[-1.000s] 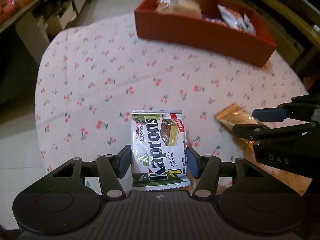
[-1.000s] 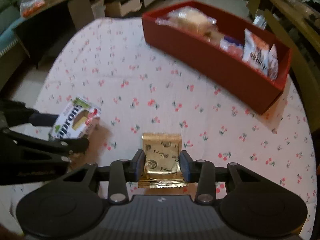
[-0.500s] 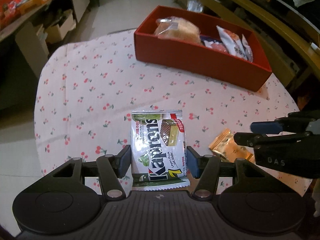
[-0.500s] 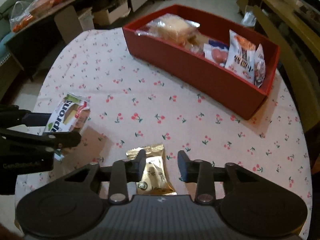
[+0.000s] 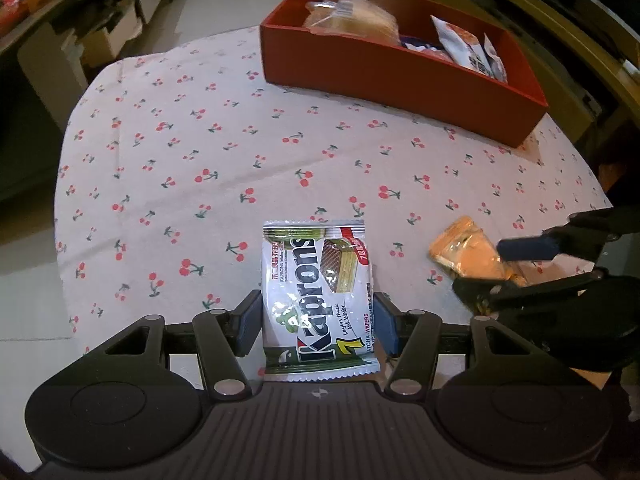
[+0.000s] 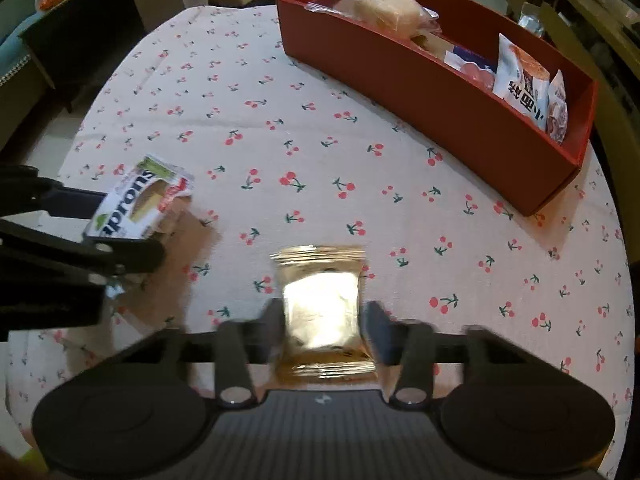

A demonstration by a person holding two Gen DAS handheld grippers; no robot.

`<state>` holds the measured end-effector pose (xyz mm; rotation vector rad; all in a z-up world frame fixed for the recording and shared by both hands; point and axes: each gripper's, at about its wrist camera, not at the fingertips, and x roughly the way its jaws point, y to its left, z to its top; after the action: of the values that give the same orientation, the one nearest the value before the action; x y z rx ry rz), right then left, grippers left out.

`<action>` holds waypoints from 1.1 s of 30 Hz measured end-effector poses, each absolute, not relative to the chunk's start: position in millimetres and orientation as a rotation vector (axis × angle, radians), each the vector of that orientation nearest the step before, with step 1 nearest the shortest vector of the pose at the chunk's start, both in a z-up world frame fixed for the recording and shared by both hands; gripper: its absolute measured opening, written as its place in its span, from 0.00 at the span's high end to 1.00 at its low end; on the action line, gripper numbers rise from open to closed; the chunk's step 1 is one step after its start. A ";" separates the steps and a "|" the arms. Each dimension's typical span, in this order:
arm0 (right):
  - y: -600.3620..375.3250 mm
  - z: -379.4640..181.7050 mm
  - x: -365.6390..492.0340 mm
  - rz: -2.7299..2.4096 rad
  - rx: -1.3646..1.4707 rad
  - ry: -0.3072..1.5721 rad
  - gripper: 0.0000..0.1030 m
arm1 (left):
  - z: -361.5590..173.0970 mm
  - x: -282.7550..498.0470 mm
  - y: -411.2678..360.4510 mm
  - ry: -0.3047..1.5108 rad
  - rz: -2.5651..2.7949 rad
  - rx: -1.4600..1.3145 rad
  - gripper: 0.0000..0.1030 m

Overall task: Organize snacks
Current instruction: 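Lift both held snacks and carry them over the red box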

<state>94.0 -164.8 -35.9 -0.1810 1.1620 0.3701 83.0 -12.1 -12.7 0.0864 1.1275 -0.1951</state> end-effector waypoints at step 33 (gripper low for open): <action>-205.4 58.0 135.3 0.252 0.042 0.852 0.41 | 49.7 143.2 -57.2 0.896 -0.210 0.119 0.38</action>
<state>135.3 -205.4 58.0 0.0420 0.8518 0.2518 143.2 -57.2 49.7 0.1190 0.8962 -0.2097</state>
